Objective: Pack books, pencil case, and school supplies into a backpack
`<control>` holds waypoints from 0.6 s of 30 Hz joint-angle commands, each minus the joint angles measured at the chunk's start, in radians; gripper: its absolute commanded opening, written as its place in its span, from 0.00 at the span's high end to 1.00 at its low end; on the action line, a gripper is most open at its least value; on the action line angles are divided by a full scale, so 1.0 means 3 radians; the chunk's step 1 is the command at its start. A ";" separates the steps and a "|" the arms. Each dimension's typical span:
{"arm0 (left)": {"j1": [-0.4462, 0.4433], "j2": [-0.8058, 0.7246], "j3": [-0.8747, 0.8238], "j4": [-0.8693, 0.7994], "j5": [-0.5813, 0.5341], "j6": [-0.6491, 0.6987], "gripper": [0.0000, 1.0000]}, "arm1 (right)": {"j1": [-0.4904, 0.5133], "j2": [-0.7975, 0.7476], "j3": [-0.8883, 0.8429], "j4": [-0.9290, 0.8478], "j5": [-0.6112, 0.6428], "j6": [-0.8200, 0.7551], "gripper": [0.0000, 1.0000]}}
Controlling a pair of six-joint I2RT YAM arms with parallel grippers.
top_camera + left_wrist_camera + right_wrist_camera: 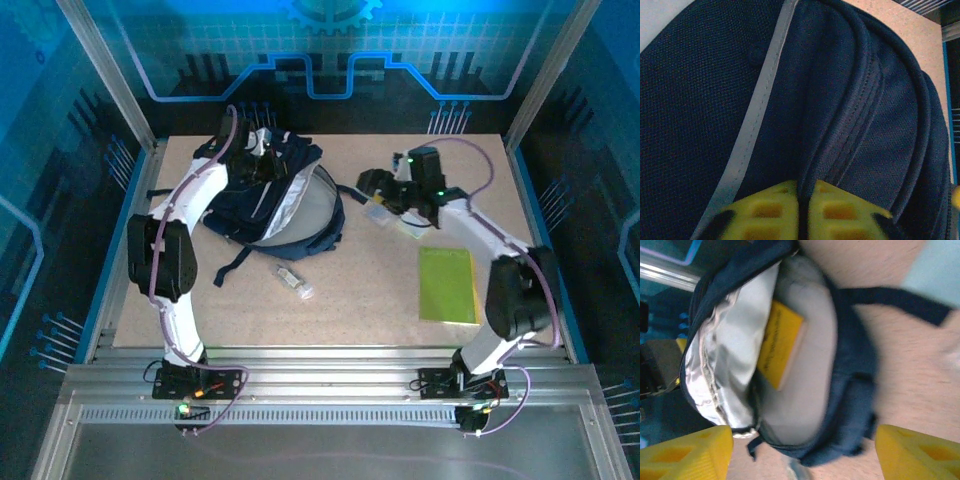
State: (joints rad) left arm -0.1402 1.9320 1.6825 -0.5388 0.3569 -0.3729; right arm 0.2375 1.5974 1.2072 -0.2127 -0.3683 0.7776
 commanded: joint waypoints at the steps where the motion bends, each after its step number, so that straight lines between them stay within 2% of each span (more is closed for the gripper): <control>1: 0.0097 -0.0365 -0.0199 0.0083 -0.0284 -0.0152 0.42 | -0.0321 -0.0367 -0.0141 -0.1258 0.0572 -0.0756 0.22; 3: 0.0065 -0.0493 -0.0334 0.0122 -0.0350 -0.0186 0.22 | -0.0543 -0.0565 -0.0262 -0.1453 0.0790 -0.0882 0.17; 4: 0.0037 -0.0566 -0.0408 0.0138 -0.0382 -0.0196 0.14 | -0.0671 -0.0651 -0.0325 -0.1526 0.0853 -0.0926 0.12; 6: -0.0045 -0.0722 -0.0554 0.0200 -0.0423 -0.0228 0.12 | -0.0892 -0.0777 -0.0471 -0.1596 0.0936 -0.0970 0.11; 7: -0.0101 -0.0810 -0.0646 0.0257 -0.0450 -0.0256 0.12 | -0.1009 -0.0829 -0.0553 -0.1593 0.0948 -0.0986 0.03; 8: -0.0171 -0.0894 -0.0748 0.0326 -0.0482 -0.0287 0.11 | -0.1125 -0.0857 -0.0636 -0.1575 0.0952 -0.1000 0.00; 13: -0.0582 -0.1195 -0.1326 0.0816 -0.0547 -0.0578 0.11 | -0.1516 -0.0759 -0.0931 -0.1379 0.0953 -0.1028 0.00; 15: -0.0780 -0.1219 -0.1496 0.0958 -0.0547 -0.0720 0.10 | -0.1590 -0.0675 -0.1030 -0.1232 0.0871 -0.1054 0.00; 18: -0.1070 -0.1209 -0.1737 0.1192 -0.0548 -0.0959 0.11 | -0.1660 -0.0538 -0.1068 -0.1157 0.1032 -0.1114 0.00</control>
State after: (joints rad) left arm -0.4103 1.5738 1.2198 -0.2775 0.2054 -0.5636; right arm -0.2379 1.4082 0.8978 -0.5938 -0.0956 0.4824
